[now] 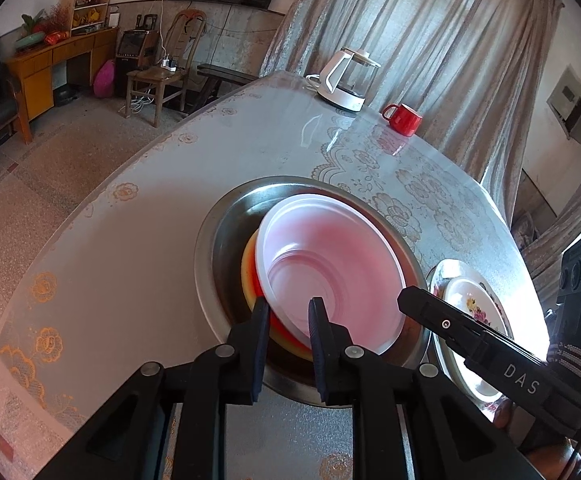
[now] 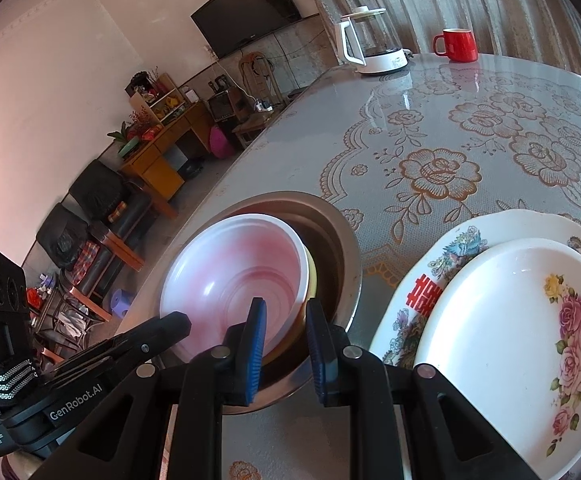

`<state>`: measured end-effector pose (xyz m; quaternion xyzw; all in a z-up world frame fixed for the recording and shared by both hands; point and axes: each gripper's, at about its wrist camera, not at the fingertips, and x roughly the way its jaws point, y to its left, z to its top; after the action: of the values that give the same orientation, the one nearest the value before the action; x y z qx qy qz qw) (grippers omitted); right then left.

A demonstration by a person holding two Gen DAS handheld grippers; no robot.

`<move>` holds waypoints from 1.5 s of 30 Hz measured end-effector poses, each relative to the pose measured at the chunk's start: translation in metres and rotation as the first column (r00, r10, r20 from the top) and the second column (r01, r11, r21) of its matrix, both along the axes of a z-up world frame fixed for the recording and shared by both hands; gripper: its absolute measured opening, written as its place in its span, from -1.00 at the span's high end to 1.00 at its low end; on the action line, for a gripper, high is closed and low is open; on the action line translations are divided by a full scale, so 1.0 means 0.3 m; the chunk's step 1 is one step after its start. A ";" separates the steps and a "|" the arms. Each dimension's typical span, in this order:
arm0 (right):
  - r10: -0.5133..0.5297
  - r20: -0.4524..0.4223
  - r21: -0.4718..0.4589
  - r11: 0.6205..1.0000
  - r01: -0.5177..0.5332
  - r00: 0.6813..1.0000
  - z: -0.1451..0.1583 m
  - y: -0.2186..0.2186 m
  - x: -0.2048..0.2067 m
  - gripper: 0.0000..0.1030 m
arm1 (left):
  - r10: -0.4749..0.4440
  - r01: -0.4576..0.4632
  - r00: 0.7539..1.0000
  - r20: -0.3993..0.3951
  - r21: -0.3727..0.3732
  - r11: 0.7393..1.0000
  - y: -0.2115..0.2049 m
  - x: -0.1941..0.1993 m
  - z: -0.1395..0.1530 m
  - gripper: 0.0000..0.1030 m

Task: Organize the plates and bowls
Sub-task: 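Lower the red bowl into the yellow bowl with the right gripper, then open the right gripper and release the red bowl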

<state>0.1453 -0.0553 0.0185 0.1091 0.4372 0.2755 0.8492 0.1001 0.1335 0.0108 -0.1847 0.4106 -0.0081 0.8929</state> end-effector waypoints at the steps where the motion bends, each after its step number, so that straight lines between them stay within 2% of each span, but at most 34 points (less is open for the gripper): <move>1: 0.001 0.004 -0.003 1.000 -0.001 1.000 0.001 0.000 -0.004 0.62 | 0.000 0.000 1.000 0.000 0.002 1.000 -0.002 0.001 0.000 0.63; 21: 0.030 0.061 -0.011 1.000 -0.030 0.998 0.029 -0.048 -0.085 0.62 | 0.015 -0.015 1.000 0.026 -0.003 1.000 0.019 -0.029 0.020 0.41; 25: 0.038 0.069 -0.007 0.999 -0.037 0.997 0.039 -0.071 -0.106 0.62 | 0.040 -0.039 0.999 0.036 -0.001 0.999 0.053 -0.059 0.024 0.30; 36: 0.062 0.017 -0.041 0.997 -0.061 0.998 -0.014 -0.059 -0.101 0.58 | 0.058 -0.058 0.998 0.006 -0.064 0.996 0.110 -0.084 -0.032 0.29; 41: 0.077 0.034 -0.046 0.996 -0.076 0.996 -0.018 -0.033 -0.113 0.49 | 0.038 -0.038 0.999 0.008 -0.078 0.996 0.101 -0.072 -0.040 0.32; 45: 0.088 0.051 -0.058 0.995 -0.085 0.995 -0.016 -0.023 -0.115 0.49 | 0.039 -0.038 0.999 0.012 -0.061 0.997 0.102 -0.065 -0.043 0.33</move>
<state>0.1109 -0.0622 0.0136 0.0590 0.4262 0.3023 0.8506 0.0806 0.1640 -0.0020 -0.2194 0.4005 -0.0047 0.8896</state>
